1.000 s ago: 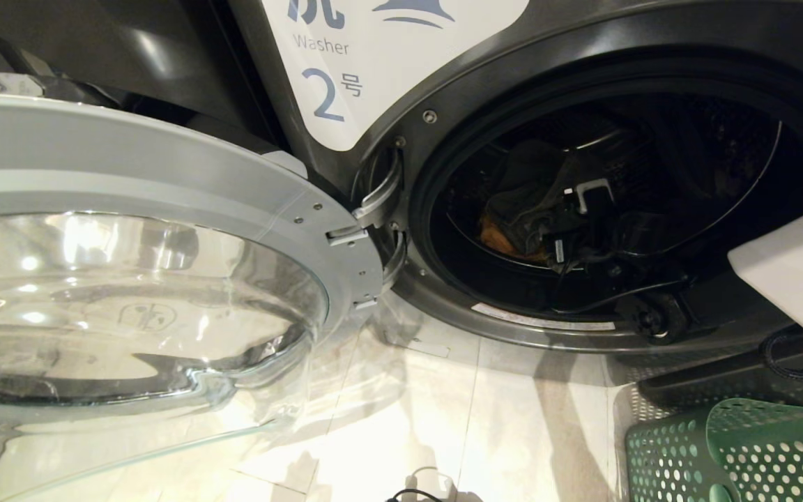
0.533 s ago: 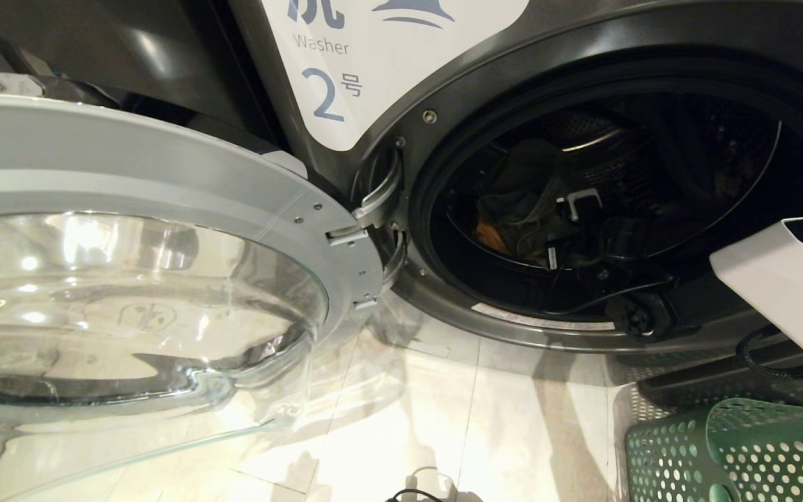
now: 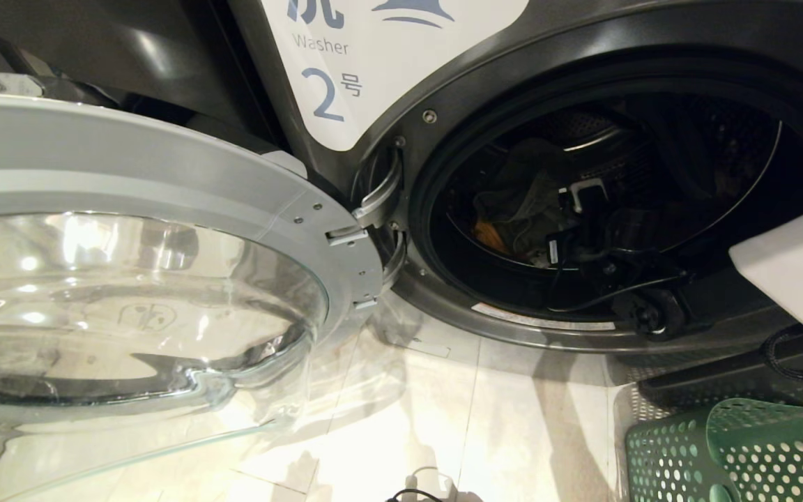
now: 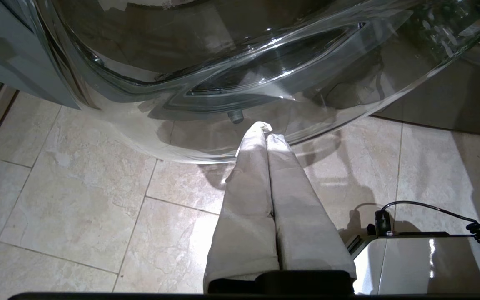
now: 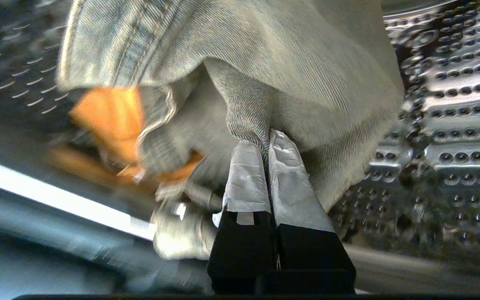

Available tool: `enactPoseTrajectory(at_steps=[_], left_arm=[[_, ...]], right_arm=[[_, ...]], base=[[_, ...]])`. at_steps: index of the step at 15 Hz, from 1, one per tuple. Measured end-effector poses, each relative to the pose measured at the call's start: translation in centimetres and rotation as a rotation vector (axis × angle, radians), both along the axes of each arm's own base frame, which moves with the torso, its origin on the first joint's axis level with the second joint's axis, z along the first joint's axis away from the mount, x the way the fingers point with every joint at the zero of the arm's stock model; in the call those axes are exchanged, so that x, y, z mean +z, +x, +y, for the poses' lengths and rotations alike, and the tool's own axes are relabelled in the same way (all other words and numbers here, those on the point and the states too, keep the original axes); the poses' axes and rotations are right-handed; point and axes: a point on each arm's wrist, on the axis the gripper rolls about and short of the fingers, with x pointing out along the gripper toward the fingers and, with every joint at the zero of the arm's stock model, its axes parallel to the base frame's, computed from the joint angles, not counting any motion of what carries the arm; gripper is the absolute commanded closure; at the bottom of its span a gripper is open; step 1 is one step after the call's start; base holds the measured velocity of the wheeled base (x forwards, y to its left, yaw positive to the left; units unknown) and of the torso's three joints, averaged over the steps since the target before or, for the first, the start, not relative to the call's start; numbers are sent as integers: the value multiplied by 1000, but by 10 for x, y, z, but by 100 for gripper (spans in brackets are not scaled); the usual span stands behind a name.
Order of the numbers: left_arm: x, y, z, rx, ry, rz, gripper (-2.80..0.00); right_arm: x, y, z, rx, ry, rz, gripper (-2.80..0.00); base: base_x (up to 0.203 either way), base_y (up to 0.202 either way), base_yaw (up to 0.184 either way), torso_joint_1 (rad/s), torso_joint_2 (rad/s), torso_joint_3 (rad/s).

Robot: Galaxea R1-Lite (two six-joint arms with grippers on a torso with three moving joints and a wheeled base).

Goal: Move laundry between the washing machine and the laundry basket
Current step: Pick a cloth and place it into the basket

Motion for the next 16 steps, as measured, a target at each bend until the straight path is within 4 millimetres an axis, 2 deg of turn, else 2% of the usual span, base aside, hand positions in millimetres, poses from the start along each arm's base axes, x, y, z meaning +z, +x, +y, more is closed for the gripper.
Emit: enactPoseTrajectory(at_steps=[3, 8, 10, 13, 16], left_arm=[[0, 0, 0, 0, 0, 0, 0], [0, 0, 0, 0, 0, 0, 0], [0, 0, 0, 0, 0, 0, 0], [0, 0, 0, 0, 0, 0, 0], [0, 0, 0, 0, 0, 0, 0]], right_arm=[[3, -38, 7, 75, -11, 52, 0], [30, -117, 13, 168, 5, -9, 0], [35, -152, 8, 194, 7, -15, 0], [29, -214, -8, 243, 1, 9, 0], [26, -266, -23, 292, 25, -14, 0]], base=[[0, 0, 0, 0, 0, 0], [0, 0, 0, 0, 0, 0], [0, 0, 0, 0, 0, 0], [0, 0, 0, 0, 0, 0], [0, 0, 0, 0, 0, 0]])
